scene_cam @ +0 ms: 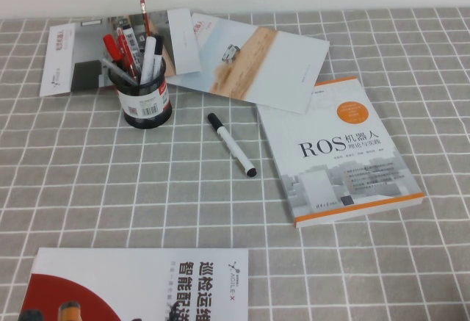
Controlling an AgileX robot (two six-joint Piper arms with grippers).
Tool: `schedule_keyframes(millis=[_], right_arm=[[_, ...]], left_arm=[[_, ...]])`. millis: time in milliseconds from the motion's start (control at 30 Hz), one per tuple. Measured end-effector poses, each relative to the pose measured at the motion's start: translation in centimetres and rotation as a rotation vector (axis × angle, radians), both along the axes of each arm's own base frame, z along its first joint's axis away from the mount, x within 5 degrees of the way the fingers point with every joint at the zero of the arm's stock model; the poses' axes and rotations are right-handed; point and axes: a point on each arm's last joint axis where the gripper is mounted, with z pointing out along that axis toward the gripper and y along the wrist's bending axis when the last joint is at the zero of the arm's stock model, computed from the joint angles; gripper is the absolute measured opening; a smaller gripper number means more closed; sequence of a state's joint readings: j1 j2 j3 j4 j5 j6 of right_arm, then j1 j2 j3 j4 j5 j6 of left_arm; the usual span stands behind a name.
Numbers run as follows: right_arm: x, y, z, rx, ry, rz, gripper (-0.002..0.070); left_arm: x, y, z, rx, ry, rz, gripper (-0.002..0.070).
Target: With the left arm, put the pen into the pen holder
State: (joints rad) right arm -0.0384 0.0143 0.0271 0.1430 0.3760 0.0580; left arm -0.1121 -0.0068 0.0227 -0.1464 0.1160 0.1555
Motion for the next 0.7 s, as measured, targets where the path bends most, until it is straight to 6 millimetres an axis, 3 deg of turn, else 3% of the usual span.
schedule_keyframes(millis=[333,700], right_arm=[[0.0,0.0,0.0,0.000,0.000,0.000,-0.0015],[0.0,0.0,0.0,0.000,0.000,0.000,-0.0015]], left_arm=[[-0.4,-0.2,-2.2,0.058,0.231,-0.027,-0.0002],[-0.5,-0.2,-2.4,0.066,0.255,-0.029,-0.0002]])
